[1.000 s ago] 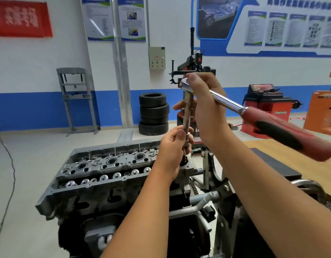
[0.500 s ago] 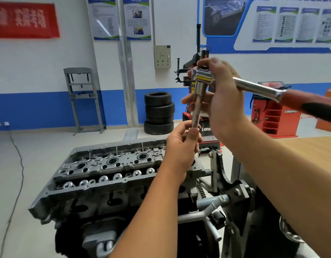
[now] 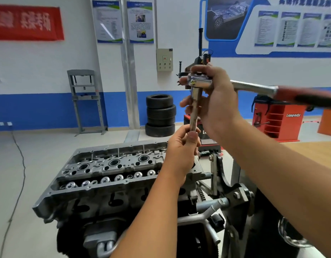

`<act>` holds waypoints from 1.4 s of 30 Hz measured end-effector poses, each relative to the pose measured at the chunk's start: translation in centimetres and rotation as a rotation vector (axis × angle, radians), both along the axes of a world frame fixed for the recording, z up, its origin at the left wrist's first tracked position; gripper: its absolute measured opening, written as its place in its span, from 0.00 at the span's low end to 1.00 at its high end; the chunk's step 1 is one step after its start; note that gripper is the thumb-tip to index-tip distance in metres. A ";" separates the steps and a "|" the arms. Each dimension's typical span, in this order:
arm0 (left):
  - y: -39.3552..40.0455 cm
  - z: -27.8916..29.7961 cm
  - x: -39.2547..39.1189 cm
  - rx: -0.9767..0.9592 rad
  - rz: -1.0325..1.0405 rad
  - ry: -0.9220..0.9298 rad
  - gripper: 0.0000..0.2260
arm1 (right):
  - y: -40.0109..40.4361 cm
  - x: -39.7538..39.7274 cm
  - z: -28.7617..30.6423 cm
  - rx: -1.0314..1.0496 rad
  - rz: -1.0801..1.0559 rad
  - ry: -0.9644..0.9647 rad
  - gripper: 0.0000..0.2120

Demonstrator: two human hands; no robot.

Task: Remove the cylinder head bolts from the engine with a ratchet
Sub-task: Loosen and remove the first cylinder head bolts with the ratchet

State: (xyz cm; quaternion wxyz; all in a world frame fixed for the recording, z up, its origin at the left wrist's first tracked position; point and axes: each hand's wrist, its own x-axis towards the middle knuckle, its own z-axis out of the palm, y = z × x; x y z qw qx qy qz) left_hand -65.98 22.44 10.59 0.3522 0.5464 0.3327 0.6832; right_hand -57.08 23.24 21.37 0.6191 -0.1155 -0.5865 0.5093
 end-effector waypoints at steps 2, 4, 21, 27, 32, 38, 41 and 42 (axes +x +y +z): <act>0.1 0.0 0.0 0.000 0.006 0.009 0.08 | -0.9 -0.9 -0.7 0.113 -0.242 0.036 0.10; 0.1 0.0 0.0 -0.001 0.006 -0.007 0.08 | -1.1 -1.6 -0.5 0.148 -0.293 0.029 0.09; -0.2 -0.1 0.4 0.008 0.110 0.127 0.10 | 0.6 -1.0 0.4 -0.008 0.026 0.085 0.14; 0.3 -0.6 -0.1 0.008 0.125 0.215 0.10 | 2.7 0.5 1.5 -0.191 0.344 0.045 0.19; 0.6 -0.9 0.3 0.066 0.312 0.248 0.06 | 2.5 0.2 0.0 0.026 0.026 0.053 0.18; -0.2 -1.1 -0.4 0.131 0.224 0.212 0.11 | 1.1 -0.5 0.8 -0.013 0.294 -0.074 0.17; -0.3 -1.0 -1.0 0.138 0.233 0.293 0.16 | 1.1 -0.1 0.9 -0.074 0.347 -0.016 0.18; -0.3 -1.0 -1.0 0.137 0.269 0.299 0.15 | 1.1 -0.1 0.8 -0.064 0.321 0.010 0.18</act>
